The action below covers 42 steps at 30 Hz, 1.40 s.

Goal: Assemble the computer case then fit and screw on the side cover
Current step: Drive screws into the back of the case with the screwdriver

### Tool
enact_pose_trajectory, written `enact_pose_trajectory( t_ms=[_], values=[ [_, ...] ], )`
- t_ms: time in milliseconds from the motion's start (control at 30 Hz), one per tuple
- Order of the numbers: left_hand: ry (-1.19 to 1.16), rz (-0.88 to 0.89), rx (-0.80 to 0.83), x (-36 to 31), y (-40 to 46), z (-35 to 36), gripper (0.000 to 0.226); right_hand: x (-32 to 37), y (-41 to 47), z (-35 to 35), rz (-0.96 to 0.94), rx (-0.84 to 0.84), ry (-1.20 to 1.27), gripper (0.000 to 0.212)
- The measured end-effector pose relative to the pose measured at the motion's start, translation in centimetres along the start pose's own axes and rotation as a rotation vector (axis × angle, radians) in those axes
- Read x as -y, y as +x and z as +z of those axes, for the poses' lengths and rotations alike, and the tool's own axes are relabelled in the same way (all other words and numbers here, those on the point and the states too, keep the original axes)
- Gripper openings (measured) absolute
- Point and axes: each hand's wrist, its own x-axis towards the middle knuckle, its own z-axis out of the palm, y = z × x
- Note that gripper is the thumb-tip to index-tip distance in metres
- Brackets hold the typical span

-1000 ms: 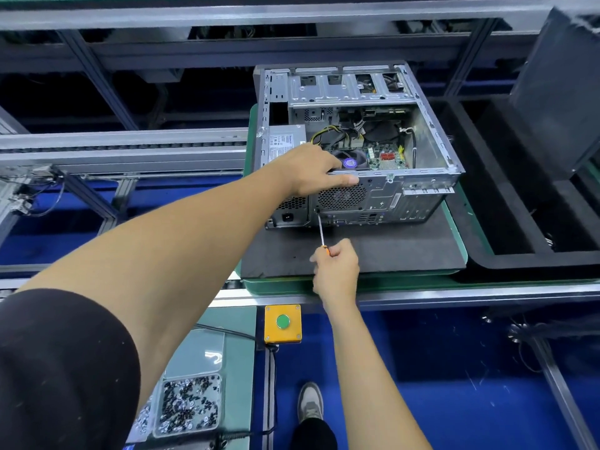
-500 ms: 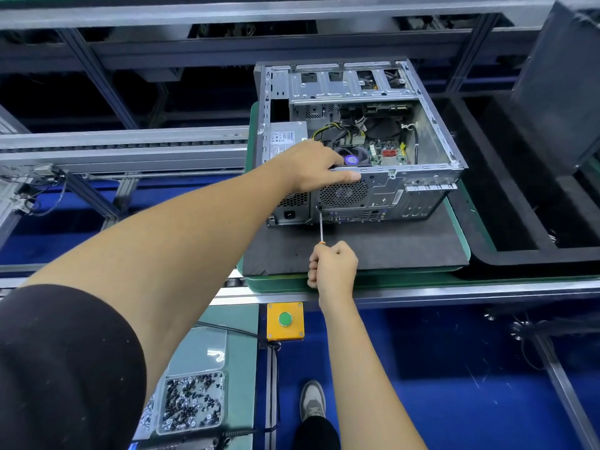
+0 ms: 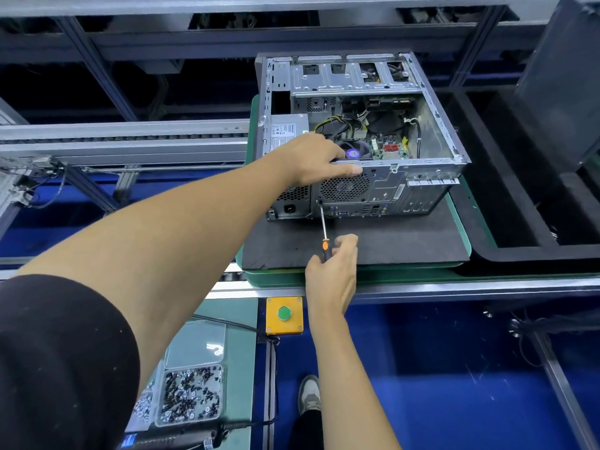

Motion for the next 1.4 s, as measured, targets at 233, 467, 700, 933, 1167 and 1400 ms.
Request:
enact_pose_trajectory(
  t_ms=[233, 467, 700, 933, 1167, 1400],
  values=[
    [0.011, -0.002, 0.006, 0.0, 0.1, 0.0, 0.068, 0.3, 0.6, -1.0, -0.067, -0.242, -0.205, 0.029],
    [0.001, -0.004, 0.000, 0.1, 0.0, 0.1, 0.068, -0.2, 0.5, -0.8, -0.063, -0.175, -0.187, 0.021],
    [-0.006, -0.020, 0.001, -0.1, -0.1, -0.1, 0.066, 0.5, 0.7, -1.2, 0.982, 0.349, 1.300, 0.011],
    [0.002, -0.022, 0.007, -0.1, 0.0, -0.1, 0.064, 0.7, -0.3, -0.4, 0.336, -0.089, 0.276, 0.016],
    [0.009, -0.021, 0.006, 0.1, 0.2, 0.1, 0.068, 0.5, -0.1, 0.6, 0.046, -0.115, -0.182, 0.042],
    [-0.002, -0.022, -0.006, 0.3, 0.2, 0.2, 0.068, 0.8, 0.9, -0.5, 0.838, 0.360, 1.199, 0.023]
  ],
)
